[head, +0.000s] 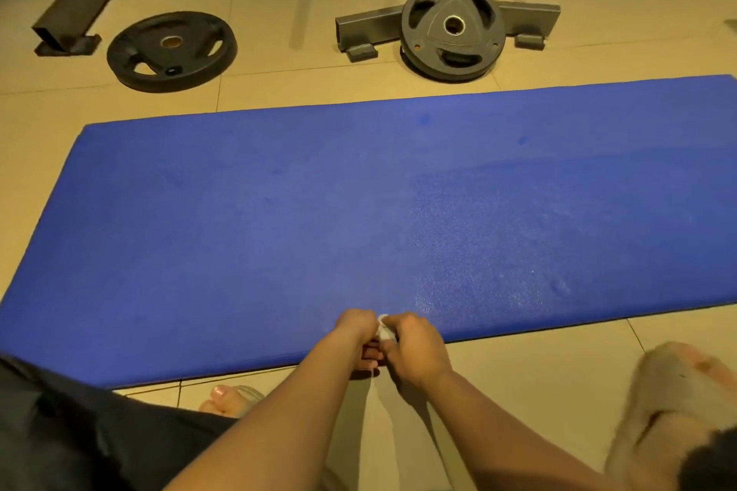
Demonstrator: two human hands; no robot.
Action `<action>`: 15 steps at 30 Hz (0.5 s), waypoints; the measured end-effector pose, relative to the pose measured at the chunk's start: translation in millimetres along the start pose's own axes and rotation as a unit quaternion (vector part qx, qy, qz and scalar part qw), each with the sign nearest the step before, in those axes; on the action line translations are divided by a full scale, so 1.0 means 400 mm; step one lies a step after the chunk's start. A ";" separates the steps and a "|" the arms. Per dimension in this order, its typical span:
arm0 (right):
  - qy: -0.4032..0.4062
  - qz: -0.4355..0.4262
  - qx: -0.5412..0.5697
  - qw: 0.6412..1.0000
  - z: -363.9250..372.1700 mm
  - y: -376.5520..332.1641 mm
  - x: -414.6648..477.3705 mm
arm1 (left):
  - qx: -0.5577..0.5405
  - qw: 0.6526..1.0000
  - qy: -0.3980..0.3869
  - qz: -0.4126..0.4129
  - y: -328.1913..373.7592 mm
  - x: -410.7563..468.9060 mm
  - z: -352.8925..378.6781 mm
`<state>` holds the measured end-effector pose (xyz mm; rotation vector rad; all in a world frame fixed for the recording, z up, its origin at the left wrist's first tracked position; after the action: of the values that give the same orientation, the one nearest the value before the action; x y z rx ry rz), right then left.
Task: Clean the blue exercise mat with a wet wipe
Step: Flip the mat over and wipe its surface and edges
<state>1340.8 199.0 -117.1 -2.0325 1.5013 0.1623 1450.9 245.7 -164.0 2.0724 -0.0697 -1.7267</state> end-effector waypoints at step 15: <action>0.121 0.209 0.059 0.969 -0.108 0.247 0.016 | 0.626 0.733 0.157 0.213 0.193 -0.059 -0.264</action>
<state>1243.4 153.0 -123.3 -1.6659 2.0317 -0.0112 1564.0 215.0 -101.2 2.7573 -1.8918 -0.9812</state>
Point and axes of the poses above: each hand's wrist, its own x-axis towards the middle knuckle, its own z-axis out of the palm, y = z × x, the point moved 9 cm from there along x, towards the middle knuckle, and after that the axes turned 8 degrees about -x, right-handed, at the moved point
